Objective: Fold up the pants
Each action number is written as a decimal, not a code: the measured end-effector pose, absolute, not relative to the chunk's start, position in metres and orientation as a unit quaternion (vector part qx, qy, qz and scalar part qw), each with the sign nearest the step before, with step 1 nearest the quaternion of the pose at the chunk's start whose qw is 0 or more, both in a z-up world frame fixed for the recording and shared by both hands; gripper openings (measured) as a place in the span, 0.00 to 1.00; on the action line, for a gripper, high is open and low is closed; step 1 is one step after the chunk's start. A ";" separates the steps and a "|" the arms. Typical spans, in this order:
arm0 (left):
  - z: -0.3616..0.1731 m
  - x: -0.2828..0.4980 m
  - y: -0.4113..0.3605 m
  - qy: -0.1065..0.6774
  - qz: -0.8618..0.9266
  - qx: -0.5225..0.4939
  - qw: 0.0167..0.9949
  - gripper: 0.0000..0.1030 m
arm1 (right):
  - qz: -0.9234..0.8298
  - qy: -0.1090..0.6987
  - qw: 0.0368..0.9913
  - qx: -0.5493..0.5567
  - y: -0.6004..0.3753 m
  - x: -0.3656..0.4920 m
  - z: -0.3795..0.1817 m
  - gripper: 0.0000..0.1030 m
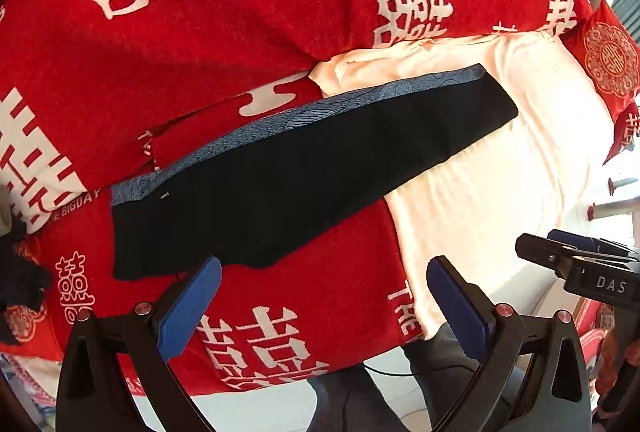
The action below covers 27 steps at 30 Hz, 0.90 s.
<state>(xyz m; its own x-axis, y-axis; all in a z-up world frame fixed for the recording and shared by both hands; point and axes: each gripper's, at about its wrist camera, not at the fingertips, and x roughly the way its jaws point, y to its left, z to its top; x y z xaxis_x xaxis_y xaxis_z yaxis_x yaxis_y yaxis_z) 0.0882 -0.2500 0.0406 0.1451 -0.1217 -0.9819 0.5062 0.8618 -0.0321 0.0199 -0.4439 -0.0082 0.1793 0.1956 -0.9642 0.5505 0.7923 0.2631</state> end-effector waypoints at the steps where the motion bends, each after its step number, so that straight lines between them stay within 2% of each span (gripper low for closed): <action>1: 0.041 0.088 -0.249 0.618 -0.212 0.154 0.741 1.00 | -0.126 0.628 0.709 0.296 -0.444 0.020 -0.007 0.73; 27: 0.048 0.088 -0.252 0.610 -0.223 0.158 0.744 1.00 | -0.140 0.623 0.712 0.293 -0.445 0.017 0.000 0.73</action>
<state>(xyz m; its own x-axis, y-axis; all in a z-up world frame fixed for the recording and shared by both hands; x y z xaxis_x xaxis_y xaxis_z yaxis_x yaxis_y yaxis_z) 0.0880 -0.2525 0.0481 0.1565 -0.1403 -0.9777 0.5246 0.8505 -0.0381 0.0171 -0.4445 -0.0004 0.1859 0.1660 -0.9684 0.5636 0.7893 0.2435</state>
